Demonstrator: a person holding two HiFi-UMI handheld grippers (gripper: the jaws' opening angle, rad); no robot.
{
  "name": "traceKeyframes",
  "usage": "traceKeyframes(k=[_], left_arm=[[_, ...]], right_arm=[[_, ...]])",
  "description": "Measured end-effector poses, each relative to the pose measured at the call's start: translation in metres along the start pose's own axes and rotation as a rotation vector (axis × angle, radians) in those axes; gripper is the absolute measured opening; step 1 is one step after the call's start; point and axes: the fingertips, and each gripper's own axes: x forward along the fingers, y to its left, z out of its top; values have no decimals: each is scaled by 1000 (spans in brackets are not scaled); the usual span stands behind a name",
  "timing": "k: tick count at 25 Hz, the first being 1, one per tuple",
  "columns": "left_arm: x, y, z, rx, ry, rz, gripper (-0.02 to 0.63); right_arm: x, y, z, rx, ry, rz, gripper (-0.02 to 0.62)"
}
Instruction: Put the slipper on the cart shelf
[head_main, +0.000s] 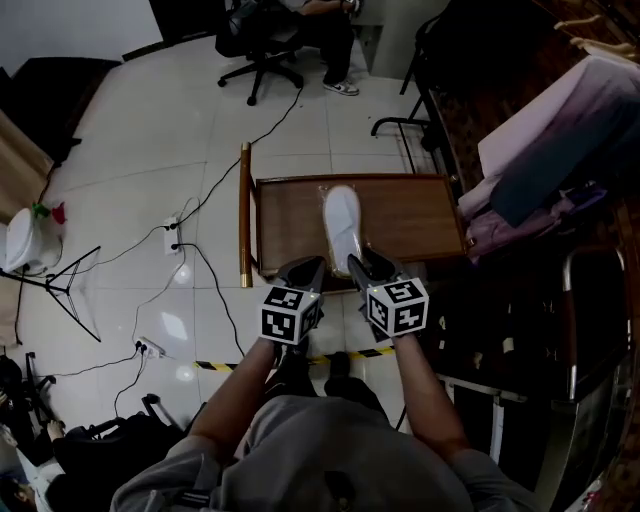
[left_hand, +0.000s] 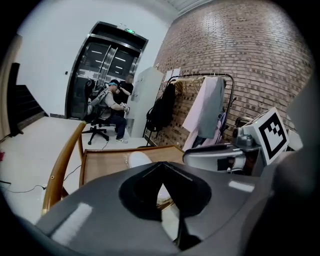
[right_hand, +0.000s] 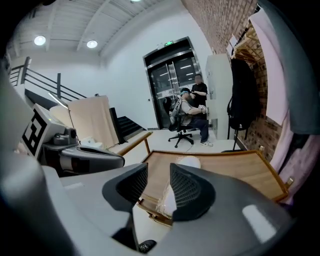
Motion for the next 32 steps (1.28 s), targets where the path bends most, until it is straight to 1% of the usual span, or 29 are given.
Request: traceKeyframes(k=[2,3,5,8,11,14,18,21,24,27,32], left_arm=[[10,9,-8,-11,29,-20,8],[15,14,-12,-18,42,-27,8],[23,21,-23,-27,64,-40,8],[34,30,-37,-36,99,-61,8],[46,40,-41,-47,116,-65,8],[53,49,-40,-67,127,-45,8],[62,61,-49,-58,160,-27,8],[65,66,-52,-53,194,-23,8],[65,66,-52,-60,198,-27,8],[64,67,-52,-66,190,-30,8],[60,67,-56,-68,192,-41,8]], right_arm=[[14,-9,-8,35,29,-42,158],[22,-12,-13,50,44,-59,166],[39,-21,-28,82,76,-91,232],[66,-36,-54,129,132,-133,314],[91,-50,-74,159,192,-158,367],[107,-62,-91,179,252,-190,410],[124,-76,-114,189,302,-241,421],[135,-79,-126,183,329,-260,454],[138,-81,-137,150,362,-277,454],[139,-82,-138,128,376,-298,445],[130,-81,-132,104,361,-313,425]])
